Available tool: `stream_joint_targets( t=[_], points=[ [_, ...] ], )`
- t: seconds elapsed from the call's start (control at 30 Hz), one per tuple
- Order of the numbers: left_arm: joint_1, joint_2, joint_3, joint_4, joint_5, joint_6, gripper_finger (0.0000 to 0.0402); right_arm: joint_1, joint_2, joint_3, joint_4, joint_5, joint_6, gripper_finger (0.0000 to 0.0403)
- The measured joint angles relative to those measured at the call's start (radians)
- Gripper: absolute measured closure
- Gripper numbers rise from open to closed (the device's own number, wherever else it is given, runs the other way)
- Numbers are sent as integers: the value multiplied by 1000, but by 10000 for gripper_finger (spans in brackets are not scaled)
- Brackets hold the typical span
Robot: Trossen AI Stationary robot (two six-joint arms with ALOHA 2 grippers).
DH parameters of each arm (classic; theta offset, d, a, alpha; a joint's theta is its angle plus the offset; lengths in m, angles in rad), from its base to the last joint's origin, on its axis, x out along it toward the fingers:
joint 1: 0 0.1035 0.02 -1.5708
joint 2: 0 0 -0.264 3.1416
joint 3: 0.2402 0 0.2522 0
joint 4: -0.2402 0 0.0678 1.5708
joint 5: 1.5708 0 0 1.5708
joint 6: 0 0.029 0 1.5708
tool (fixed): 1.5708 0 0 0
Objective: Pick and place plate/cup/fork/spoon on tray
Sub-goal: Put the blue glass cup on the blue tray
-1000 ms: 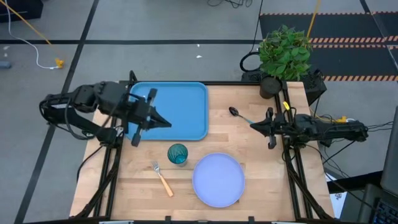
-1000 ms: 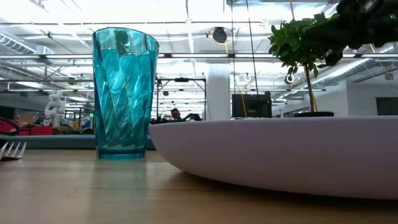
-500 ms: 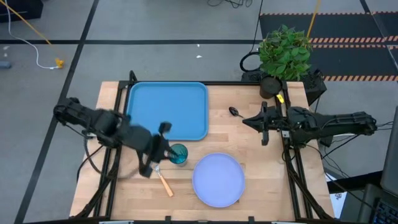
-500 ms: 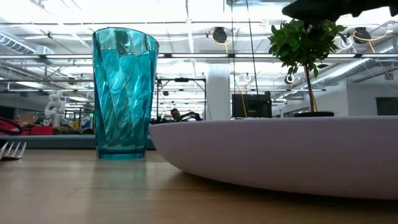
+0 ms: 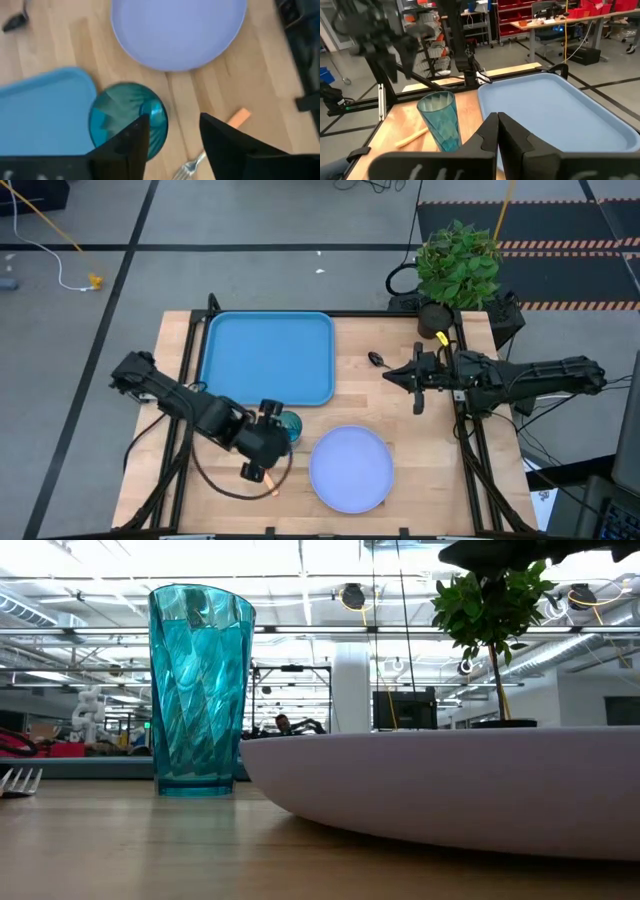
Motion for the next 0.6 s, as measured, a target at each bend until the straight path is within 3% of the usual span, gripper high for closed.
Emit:
stream_joint_targets(
  t=[0.2, 0.6],
  points=[
    [-2, 53, 0, -28, 0, 8, 187, 0, 0, 0, -6, -1, 0, 403],
    [6, 79, -111, -19, -1, 17, 190, 23, 0, 0, -12, -4, 19, 403]
  ],
)
